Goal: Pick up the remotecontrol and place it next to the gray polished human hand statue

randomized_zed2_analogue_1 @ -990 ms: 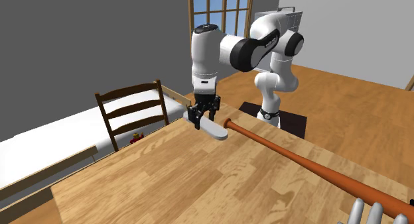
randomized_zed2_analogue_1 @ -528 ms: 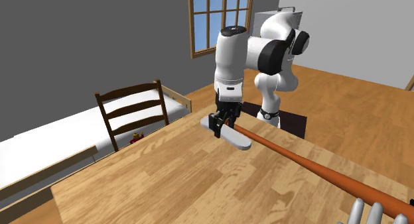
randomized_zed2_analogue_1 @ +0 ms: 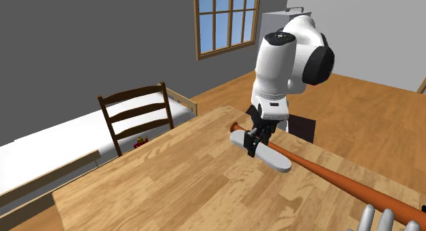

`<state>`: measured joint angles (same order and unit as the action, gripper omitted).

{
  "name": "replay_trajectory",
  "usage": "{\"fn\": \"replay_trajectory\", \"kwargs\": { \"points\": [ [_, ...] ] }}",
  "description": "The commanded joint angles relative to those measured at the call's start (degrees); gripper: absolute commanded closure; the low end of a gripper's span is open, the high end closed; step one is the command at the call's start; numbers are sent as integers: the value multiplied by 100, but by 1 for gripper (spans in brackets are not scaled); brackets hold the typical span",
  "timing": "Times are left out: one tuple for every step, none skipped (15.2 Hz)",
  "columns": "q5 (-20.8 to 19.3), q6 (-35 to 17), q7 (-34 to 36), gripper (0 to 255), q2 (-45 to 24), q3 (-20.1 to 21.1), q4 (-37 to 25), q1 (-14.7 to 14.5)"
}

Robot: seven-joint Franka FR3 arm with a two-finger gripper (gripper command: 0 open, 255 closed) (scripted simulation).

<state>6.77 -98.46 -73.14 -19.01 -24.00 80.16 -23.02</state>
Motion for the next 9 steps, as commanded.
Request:
{"fn": "replay_trajectory", "kwargs": {
  "points": [
    [41, 152, 232, 255, -192, 83, -340, -108],
    [54, 193, 340, 255, -268, 121, -455, -166],
    [68, 238, 446, 255, -351, 159, -582, -222],
    [85, 287, 552, 255, -441, 195, -721, -275],
    [103, 342, 656, 255, -539, 231, -873, -326],
    [122, 403, 760, 255, -646, 267, -1039, -374],
    [144, 470, 862, 255, -762, 303, -1221, -418],
    [166, 545, 965, 255, -888, 340, -1420, -457],
    [191, 628, 1066, 255, -1025, 376, -1640, -493]
  ]
}}
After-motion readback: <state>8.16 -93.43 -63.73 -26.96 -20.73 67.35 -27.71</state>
